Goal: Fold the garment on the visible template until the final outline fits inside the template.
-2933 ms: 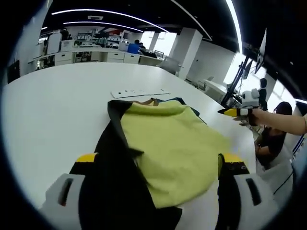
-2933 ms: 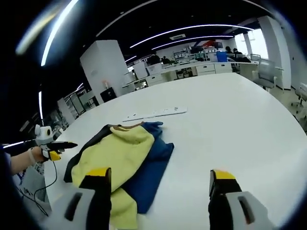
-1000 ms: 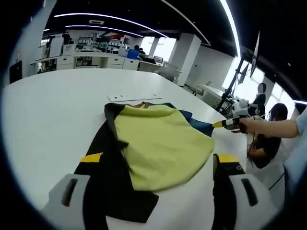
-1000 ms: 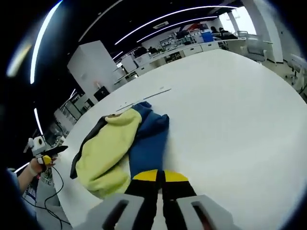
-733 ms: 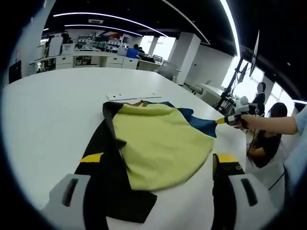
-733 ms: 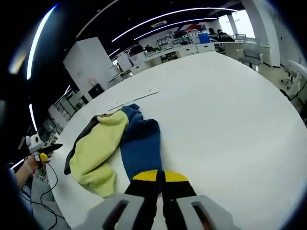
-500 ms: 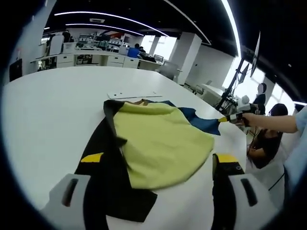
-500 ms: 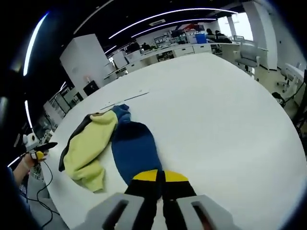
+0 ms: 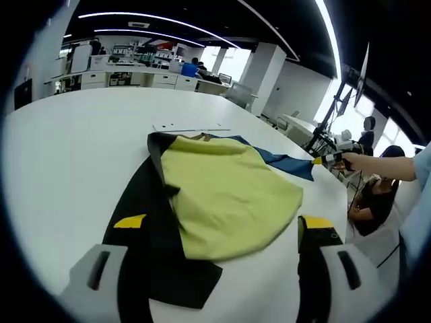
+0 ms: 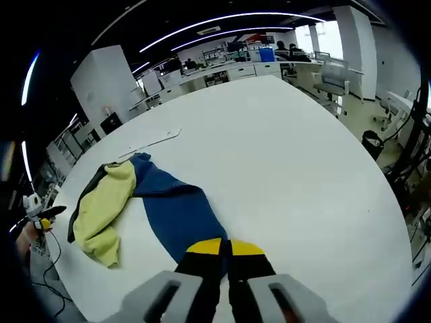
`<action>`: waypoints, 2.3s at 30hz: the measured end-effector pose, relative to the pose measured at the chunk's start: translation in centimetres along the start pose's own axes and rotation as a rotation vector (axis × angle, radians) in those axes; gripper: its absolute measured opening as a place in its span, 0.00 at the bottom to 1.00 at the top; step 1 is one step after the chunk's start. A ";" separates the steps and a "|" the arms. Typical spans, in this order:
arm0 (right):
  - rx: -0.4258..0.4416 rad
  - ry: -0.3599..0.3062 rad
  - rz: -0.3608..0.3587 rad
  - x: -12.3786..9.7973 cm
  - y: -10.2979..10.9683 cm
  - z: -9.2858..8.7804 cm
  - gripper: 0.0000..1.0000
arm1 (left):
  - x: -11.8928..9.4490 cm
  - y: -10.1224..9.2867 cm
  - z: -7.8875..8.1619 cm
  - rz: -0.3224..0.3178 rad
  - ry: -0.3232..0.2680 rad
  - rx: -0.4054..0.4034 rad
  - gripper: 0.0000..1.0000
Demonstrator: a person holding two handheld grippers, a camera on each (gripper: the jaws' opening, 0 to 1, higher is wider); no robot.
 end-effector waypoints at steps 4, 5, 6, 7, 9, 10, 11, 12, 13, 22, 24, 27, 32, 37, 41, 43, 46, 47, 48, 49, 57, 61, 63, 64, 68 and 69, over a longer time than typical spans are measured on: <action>0.001 -0.003 -0.030 0.0 -0.8 0.5 0.00 | 0.1 0.1 -0.4 0.002 0.012 -0.004 0.87; 0.004 -0.003 -0.033 0.0 -1.0 0.7 0.00 | 0.1 0.2 -0.5 0.001 0.013 -0.009 0.87; 0.002 -0.002 -0.035 0.0 -1.0 0.7 0.00 | 0.0 0.2 -0.6 0.001 0.011 -0.010 0.87; 0.000 0.003 -0.044 0.1 -1.2 0.8 0.00 | 0.0 0.2 -0.6 0.003 0.012 -0.014 0.87; -0.008 0.023 -0.068 0.4 -1.6 0.6 0.00 | -0.1 0.3 -0.7 0.005 0.010 -0.014 0.87; -0.008 0.024 -0.076 0.4 -1.9 0.6 0.00 | -0.2 0.4 -0.8 0.006 0.010 -0.017 0.87; -0.002 0.026 -0.080 0.5 -2.1 0.8 0.00 | -0.2 0.4 -0.8 0.007 0.008 -0.019 0.87; 0.005 0.026 -0.084 0.5 -2.3 0.9 0.00 | -0.3 0.5 -0.9 0.008 0.008 -0.021 0.87; 0.016 0.024 -0.087 0.4 -2.3 0.7 0.00 | -0.3 0.6 -0.9 0.009 0.008 -0.022 0.87; 0.022 0.062 -0.129 1.0 -2.6 0.1 0.00 | -0.6 1.1 -1.6 0.018 0.008 -0.044 0.87; 0.010 0.072 -0.139 1.4 -2.6 -0.1 0.00 | -0.6 1.1 -1.7 0.018 0.006 -0.047 0.87; 0.001 0.065 -0.146 1.3 -2.3 0.1 0.00 | -0.7 1.2 -2.0 0.018 0.000 -0.059 0.87; -0.064 -0.049 -0.048 1.8 -0.3 3.0 0.28 | -1.0 1.0 -1.9 0.009 -0.004 -0.064 0.87; -0.265 -0.003 -0.048 4.5 1.9 4.9 0.32 | -1.2 1.0 -1.1 0.012 -0.008 -0.051 0.87; -0.429 0.059 -0.099 6.3 3.7 5.3 0.27 | -1.3 0.9 -1.0 0.011 -0.015 -0.054 0.87; -0.409 0.087 -0.132 7.2 3.3 5.5 0.27 | -1.4 1.0 -1.0 0.011 -0.017 -0.058 0.87; -0.399 0.096 -0.115 8.1 3.2 5.7 0.26 | -1.4 1.0 -1.2 0.017 -0.019 -0.066 0.87; -0.373 0.088 -0.090 8.2 3.3 5.8 0.23 | -1.4 1.0 -1.3 0.017 -0.017 -0.071 0.87; -0.364 0.077 -0.077 8.2 3.5 5.9 0.18 | -1.5 1.1 -1.3 0.017 -0.018 -0.072 0.87; -0.367 0.099 -0.093 8.3 3.0 5.8 0.12 | -1.5 1.1 -1.4 0.020 -0.018 -0.075 0.87; -0.358 0.090 -0.098 7.5 2.6 6.3 0.00 | -1.5 1.2 -1.7 0.023 -0.026 -0.091 0.86; -0.401 0.058 -0.109 6.1 3.0 7.3 0.00 | -1.5 0.9 -1.6 0.016 -0.033 -0.095 0.86; -0.423 0.043 -0.121 5.1 3.7 7.8 0.00 | -1.5 0.8 -1.5 0.016 -0.037 -0.091 0.86; -0.436 0.035 -0.128 4.8 3.8 8.1 0.00 | -1.4 0.8 -1.5 0.013 -0.041 -0.092 0.86; -0.473 -0.007 -0.152 3.5 4.6 9.3 0.00 | -1.5 0.6 -1.4 0.010 -0.048 -0.090 0.86; -0.497 -0.023 -0.167 2.9 5.3 9.7 0.00 | -1.6 0.6 -1.3 0.007 -0.051 -0.091 0.85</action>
Point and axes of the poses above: the point that each gripper's makers call its tool centre point, and the gripper's own axes: x roughly forward along the fingers, y roughly to its left, z roughly out of its top, the point moved 4 cm from there along -x, roughly backward along the fingers, and after that the axes turned 14 degrees about y, right-handed, at the moved point
